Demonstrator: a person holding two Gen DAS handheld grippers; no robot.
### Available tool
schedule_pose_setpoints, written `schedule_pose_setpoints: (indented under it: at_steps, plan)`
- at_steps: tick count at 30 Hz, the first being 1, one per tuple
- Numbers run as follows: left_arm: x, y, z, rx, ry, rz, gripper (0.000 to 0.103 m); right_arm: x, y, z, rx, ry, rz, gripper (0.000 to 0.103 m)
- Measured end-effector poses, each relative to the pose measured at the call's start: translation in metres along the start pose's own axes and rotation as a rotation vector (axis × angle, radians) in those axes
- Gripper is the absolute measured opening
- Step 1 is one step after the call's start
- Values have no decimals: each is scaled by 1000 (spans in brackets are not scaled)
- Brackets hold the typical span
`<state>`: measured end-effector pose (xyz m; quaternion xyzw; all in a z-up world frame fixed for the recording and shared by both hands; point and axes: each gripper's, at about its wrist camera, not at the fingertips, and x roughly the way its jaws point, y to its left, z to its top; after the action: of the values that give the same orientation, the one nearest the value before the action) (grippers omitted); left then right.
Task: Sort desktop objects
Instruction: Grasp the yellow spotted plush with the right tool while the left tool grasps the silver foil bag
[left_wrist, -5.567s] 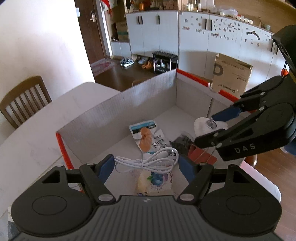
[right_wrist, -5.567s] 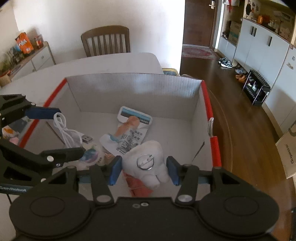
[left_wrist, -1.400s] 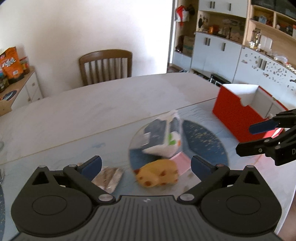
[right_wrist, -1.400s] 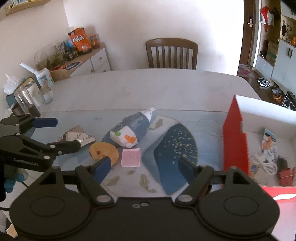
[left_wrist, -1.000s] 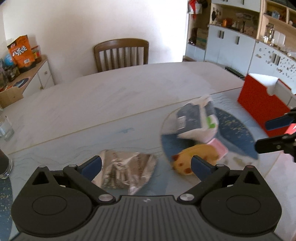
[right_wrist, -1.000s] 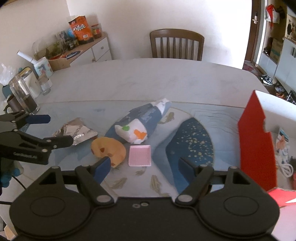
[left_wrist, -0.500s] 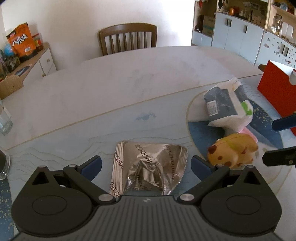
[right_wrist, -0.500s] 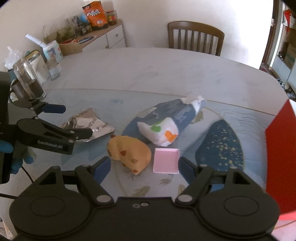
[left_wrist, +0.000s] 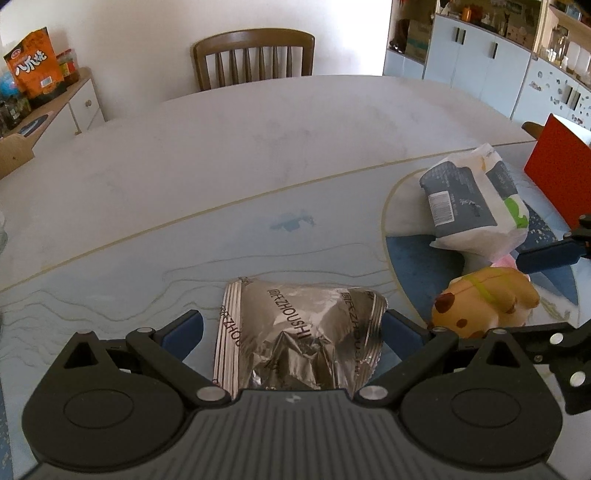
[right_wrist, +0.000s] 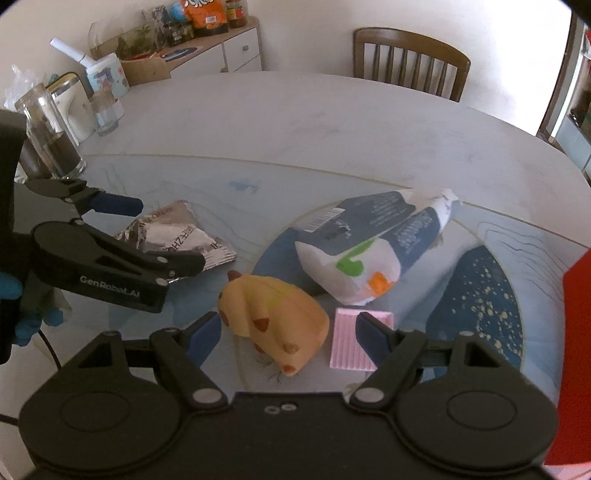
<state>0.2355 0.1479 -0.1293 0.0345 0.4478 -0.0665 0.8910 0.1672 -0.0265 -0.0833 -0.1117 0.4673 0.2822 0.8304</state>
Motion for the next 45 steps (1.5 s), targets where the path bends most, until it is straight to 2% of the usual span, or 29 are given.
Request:
schedule_pose_setpoints:
  at_steps: [17,22,25,27,30,39,45]
  plan:
    - [8,-4,-1,7,8,-25,101,13,5,3,-14,28,1,77]
    - [9,-4,-1,10,18,-27,91,13,6,3,-10,34,9,74]
    - [8,-4,0,0,16,-38,88,13,7,3,-13,41,21,67]
    - [5,-4,-1,3,12,-33,80,12,9,3,-20,43,20,66]
    - [3,-5,-2,9,14,-38,73,11,9,2,-23,46,17,65]
    - [-3,-9,-3,11,19,-25,60,4,5,-2,-10,45,11,64]
    - [-7,-10,-6,0,18,-23,58,-2,3,-7,9,46,12,63]
